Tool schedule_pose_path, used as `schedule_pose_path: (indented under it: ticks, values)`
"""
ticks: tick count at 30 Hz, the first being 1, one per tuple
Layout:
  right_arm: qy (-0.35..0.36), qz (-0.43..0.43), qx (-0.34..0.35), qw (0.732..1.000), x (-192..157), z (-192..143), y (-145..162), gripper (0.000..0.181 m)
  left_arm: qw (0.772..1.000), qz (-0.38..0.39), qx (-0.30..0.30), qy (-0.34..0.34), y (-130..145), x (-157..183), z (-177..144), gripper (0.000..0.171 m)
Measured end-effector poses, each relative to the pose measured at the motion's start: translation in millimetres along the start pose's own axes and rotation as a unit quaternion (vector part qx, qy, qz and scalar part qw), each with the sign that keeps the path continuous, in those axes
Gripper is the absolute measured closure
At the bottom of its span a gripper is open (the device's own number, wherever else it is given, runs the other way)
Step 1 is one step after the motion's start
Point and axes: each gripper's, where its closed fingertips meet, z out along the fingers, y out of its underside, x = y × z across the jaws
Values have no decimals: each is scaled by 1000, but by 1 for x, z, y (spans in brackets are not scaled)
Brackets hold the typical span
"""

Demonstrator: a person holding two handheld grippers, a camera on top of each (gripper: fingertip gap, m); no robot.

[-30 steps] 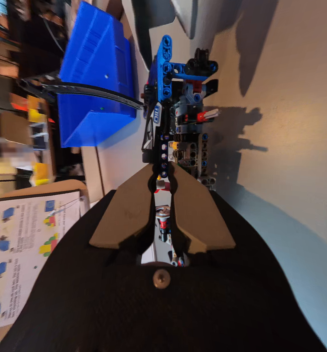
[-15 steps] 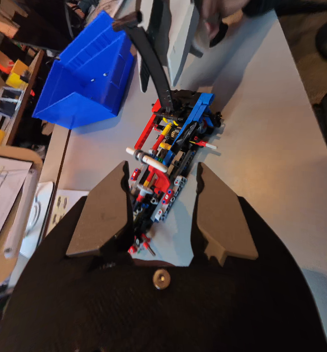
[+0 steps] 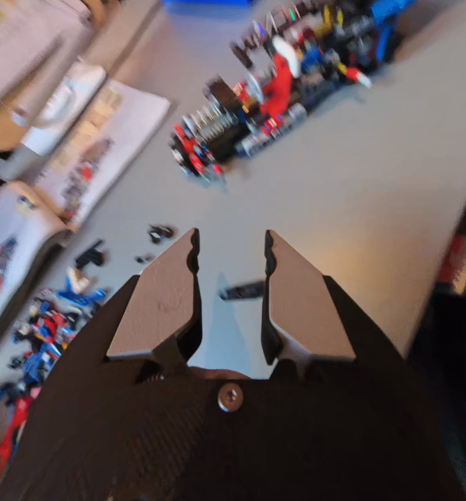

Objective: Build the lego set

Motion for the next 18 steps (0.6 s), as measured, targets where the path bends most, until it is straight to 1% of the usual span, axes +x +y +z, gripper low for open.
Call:
schedule_pose_path:
  ticks: [1, 2, 3, 4, 5, 6, 7, 8, 9, 10, 11, 12, 13, 14, 15, 17, 18]
  values:
    - [4, 4, 17, 1000, 3, -2, -3, 114, 1000, 4, 29, -6, -16, -18, 3, 131]
    - [2, 12, 34, 999, 5, -4, -7, 116, 999, 6, 48, -20, -32, -42, 10, 137]
    - [-1, 23, 47, 999, 8, -4, -10, 118, 998, 2, 56, -38, -49, -72, 21, 137]
    - [-3, 33, 56, 998, 11, -4, -13, 120, 998, -8, 50, -46, -63, -100, 37, 134]
    - [0, 41, 62, 997, 15, -2, -15, 121, 998, -26, 31, -49, -72, -129, 59, 124]
    - [5, 45, 69, 997, 19, 0, -16, 121, 998, -57, 2, -39, -76, -152, 86, 110]
    - [8, 47, 75, 996, 22, 3, -17, 123, 995, -98, -28, 0, -79, -163, 115, 99]
    - [10, 46, 81, 996, 23, 6, -17, 124, 987, -142, -59, 39, -78, -170, 144, 88]
    - [10, 44, 86, 995, 24, 9, -17, 125, 978, -176, -99, 57, -72, -179, 169, 81]
    - [7, 43, 88, 995, 23, 12, -15, 125, 969, -198, -137, 57, -62, -188, 191, 71]
    - [3, 41, 88, 995, 23, 16, -13, 126, 962, -207, -173, 37, -50, -200, 210, 63]
    - [0, 39, 86, 996, 24, 19, -10, 127, 956, -209, -207, 16, -38, -209, 224, 63]
    - [-4, 38, 84, 996, 24, 21, -8, 128, 950, -206, -236, 17, -27, -209, 234, 66]
    - [-12, 38, 82, 996, 23, 22, -6, 129, 943, -205, -260, 32, -16, -203, 241, 74]
    - [-23, 39, 82, 996, 21, 22, -7, 131, 943, -211, -254, 42, -13, -201, 246, 77]
    - [-46, 40, 94, 994, 16, 19, -11, 134, 955, -211, -205, 44, -15, -202, 249, 88]
    - [-55, 41, 98, 993, 14, 18, -13, 135, 959, -214, -180, 40, -15, -203, 247, 105]
